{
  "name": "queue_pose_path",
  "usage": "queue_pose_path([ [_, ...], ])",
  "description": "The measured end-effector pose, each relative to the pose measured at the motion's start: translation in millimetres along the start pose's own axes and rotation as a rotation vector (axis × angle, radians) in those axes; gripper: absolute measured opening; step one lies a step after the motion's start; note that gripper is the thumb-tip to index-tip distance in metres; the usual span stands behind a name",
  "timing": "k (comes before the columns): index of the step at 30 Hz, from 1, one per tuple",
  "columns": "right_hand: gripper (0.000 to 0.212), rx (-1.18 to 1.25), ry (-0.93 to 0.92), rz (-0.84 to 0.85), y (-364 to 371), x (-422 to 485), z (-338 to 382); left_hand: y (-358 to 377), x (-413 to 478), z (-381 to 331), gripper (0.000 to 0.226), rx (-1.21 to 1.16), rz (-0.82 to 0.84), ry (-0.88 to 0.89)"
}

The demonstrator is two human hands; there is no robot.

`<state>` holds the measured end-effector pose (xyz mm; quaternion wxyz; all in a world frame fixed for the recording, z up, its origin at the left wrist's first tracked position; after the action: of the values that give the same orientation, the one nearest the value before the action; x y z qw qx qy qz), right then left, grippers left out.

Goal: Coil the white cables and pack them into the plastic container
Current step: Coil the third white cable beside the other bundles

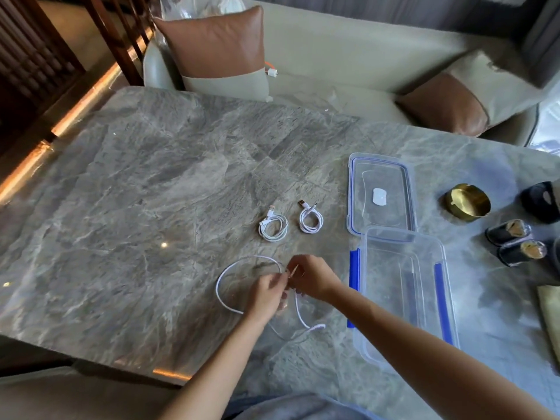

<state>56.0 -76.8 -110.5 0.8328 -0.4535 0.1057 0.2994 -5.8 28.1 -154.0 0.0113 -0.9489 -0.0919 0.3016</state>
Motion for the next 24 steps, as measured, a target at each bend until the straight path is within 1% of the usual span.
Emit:
queue_pose_path([
  [3, 0.016, -0.006, -0.078, 0.067, -8.0, -15.0, 20.6, 0.4, -0.1, -21.8, 0.03, -0.068, -0.019, 0.061],
  [5, 0.019, 0.002, -0.094, 0.11, -20.1, -20.4, 26.5, 4.5, -3.4, -35.7, 0.028, -0.109, 0.04, 0.079],
  [6, 0.017, -0.051, -0.101, 0.105, -30.2, -21.0, 27.2, 7.6, -5.6, -41.6, 0.029, -0.109, 0.086, 0.074],
  [8, 0.013, -0.259, -0.108, 0.054, -51.5, -21.4, 25.5, 11.5, -11.7, -51.3, 0.032, -0.032, 0.187, 0.075],
  [10, 0.013, -0.465, -0.083, -0.041, -72.2, -26.1, 23.2, 12.1, -16.8, -60.0, 0.031, 0.083, 0.25, 0.115],
  [12, 0.018, -0.511, -0.116, -0.101, -76.3, -31.0, 27.1, 7.6, -20.9, -64.0, 0.031, 0.188, 0.278, 0.156],
  [13, 0.022, -0.509, -0.166, -0.087, -72.0, -33.7, 31.5, 5.2, -22.5, -66.7, 0.031, 0.24, 0.288, 0.185],
  [14, 0.021, -0.512, -0.222, -0.056, -65.5, -35.5, 36.4, 1.7, -23.1, -69.3, 0.031, 0.297, 0.29, 0.218],
  [15, 0.016, -0.519, -0.265, -0.022, -59.7, -37.0, 40.4, -1.2, -23.7, -72.2, 0.03, 0.356, 0.288, 0.25],
  [17, 0.012, -0.523, -0.287, 0.005, -56.9, -37.7, 41.5, -5.5, -24.6, -76.9, 0.025, 0.401, 0.28, 0.282],
  [19, 0.013, -0.445, -0.275, 0.008, -62.1, -35.5, 36.7, -10.0, -24.9, -80.2, 0.02, 0.342, 0.266, 0.274],
  [20, 0.013, -0.363, -0.271, 0.015, -65.5, -33.8, 34.9, -12.4, -25.5, -81.7, 0.018, 0.312, 0.265, 0.274],
  [21, 0.013, -0.238, -0.261, 0.029, -69.7, -32.3, 33.3, -14.9, -26.8, -83.6, 0.017, 0.283, 0.267, 0.28],
  [24, 0.019, 0.33, -0.17, 0.146, -79.2, -31.6, 27.1, -23.6, -32.3, -88.7, 0.013, 0.079, 0.277, 0.28],
])
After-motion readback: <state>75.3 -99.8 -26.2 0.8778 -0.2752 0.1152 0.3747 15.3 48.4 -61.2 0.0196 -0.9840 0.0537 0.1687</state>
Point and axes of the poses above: each hand's wrist, its own x-axis towards the middle knuckle, its own y-axis out of the palm, z = x × y, the point moved 6 cm from there along x, towards the middle knuckle, and after that the axes turned 7 degrees about -x, right-handed, at the moved point
